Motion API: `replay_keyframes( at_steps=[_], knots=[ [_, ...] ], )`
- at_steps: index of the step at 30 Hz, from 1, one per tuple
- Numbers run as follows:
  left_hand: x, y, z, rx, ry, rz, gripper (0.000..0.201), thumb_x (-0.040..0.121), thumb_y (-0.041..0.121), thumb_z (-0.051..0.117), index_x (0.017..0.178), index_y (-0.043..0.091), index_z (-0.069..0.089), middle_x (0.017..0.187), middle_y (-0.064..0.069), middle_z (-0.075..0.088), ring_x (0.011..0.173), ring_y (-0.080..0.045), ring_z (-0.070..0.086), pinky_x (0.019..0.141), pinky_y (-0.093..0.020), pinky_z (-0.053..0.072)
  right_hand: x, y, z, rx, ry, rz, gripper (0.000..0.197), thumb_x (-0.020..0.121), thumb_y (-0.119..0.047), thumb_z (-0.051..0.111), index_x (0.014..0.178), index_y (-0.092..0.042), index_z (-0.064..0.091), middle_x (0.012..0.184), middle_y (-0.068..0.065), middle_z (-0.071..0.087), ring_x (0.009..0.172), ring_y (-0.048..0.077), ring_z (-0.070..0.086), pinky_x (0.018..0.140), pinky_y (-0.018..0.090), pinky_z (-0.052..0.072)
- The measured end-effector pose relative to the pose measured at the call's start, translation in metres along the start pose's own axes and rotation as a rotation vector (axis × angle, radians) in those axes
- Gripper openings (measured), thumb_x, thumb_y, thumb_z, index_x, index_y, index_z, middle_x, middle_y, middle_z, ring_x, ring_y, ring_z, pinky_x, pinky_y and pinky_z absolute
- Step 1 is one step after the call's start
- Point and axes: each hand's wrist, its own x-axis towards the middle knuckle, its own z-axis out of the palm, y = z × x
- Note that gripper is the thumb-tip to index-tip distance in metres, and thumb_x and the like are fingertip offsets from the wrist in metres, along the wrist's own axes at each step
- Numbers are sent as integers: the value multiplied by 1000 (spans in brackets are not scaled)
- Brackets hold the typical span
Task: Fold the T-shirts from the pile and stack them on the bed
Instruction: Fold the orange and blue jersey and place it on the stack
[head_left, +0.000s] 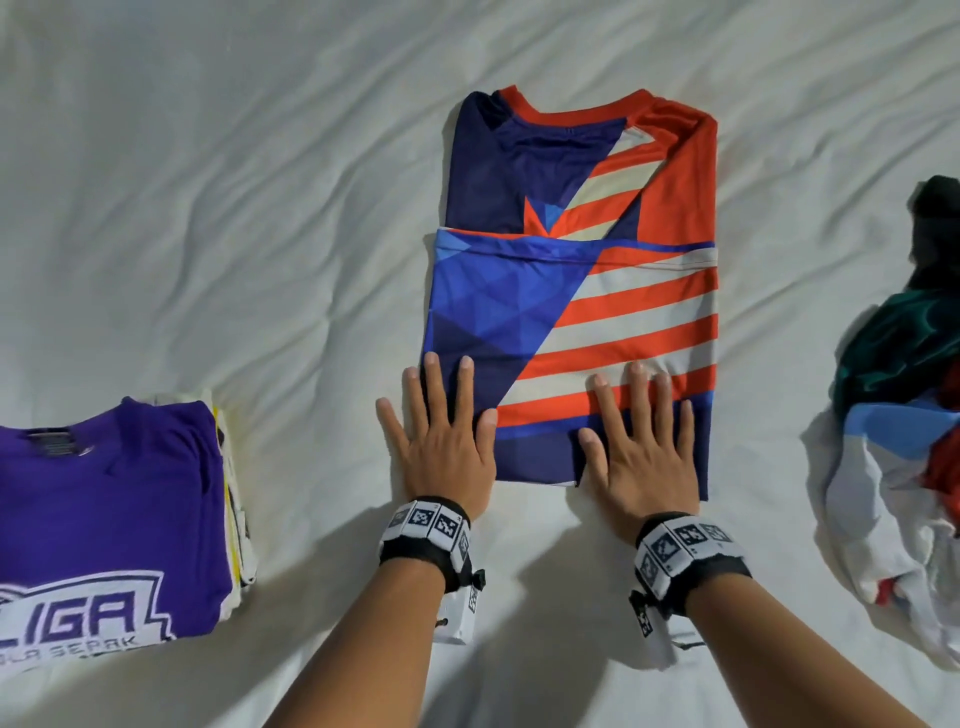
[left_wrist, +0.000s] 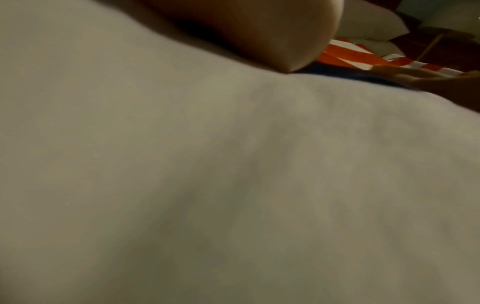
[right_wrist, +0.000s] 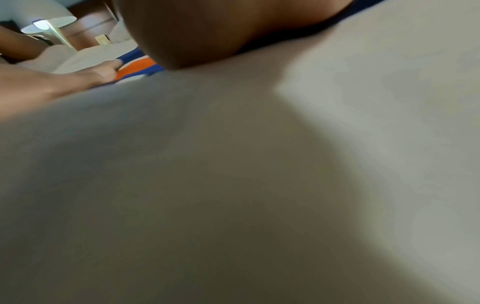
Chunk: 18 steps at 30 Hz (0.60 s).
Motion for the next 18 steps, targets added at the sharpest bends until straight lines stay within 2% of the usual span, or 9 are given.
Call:
replay_keyframes(
  at_steps=[7, 9, 11, 13, 15, 18],
  knots=[
    [1, -11, -2, 38, -24, -47, 67, 107, 49, 11, 164, 12, 7, 171, -9, 4, 157, -32, 4, 116, -72, 9, -10, 44, -2, 13, -27, 74, 70, 100, -61, 11, 161, -33, -11, 168, -2, -20, 155, 20, -17, 124, 46, -9],
    [0, -10, -11, 37, -24, -45, 68, 106, 48, 16, 163, 10, 15, 171, -13, 7, 157, -37, 5, 115, -75, 7, -15, 50, -5, 7, -44, 92, 73, 99, -62, 7, 161, -28, -10, 168, -2, -21, 154, 19, -18, 123, 45, -13],
    [-6, -11, -23, -8, 10, 42, 69, 103, 49, 29, 159, 8, 29, 169, -16, 12, 156, -38, 7, 117, -74, 0, -20, 50, -13, -12, -16, 84, 77, 99, -60, 10, 163, -18, 5, 170, 4, -6, 156, 25, -6, 122, 45, -15],
    [-19, -16, -32, -3, 37, 219, 69, 97, 51, 44, 152, 8, 44, 165, -18, 27, 154, -38, 19, 118, -70, 0, -28, 46, -23, -34, 34, 23, 78, 100, -57, 19, 158, -6, 25, 168, 13, 16, 155, 31, 12, 123, 47, -12],
    [-31, -23, -38, 53, -6, 365, 67, 89, 52, 57, 140, 9, 59, 154, -18, 46, 146, -39, 37, 117, -71, 12, -37, 43, -32, -45, 43, -88, 77, 99, -56, 29, 151, -1, 40, 161, 18, 32, 150, 35, 28, 125, 50, 0],
    [-36, -29, -43, 160, -134, 421, 69, 79, 52, 69, 133, 8, 63, 143, -17, 55, 130, -39, 50, 111, -69, 27, -48, 42, -37, -85, -10, -260, 75, 90, -54, 42, 140, 1, 53, 150, 21, 47, 133, 41, 48, 118, 54, 27]
  ],
)
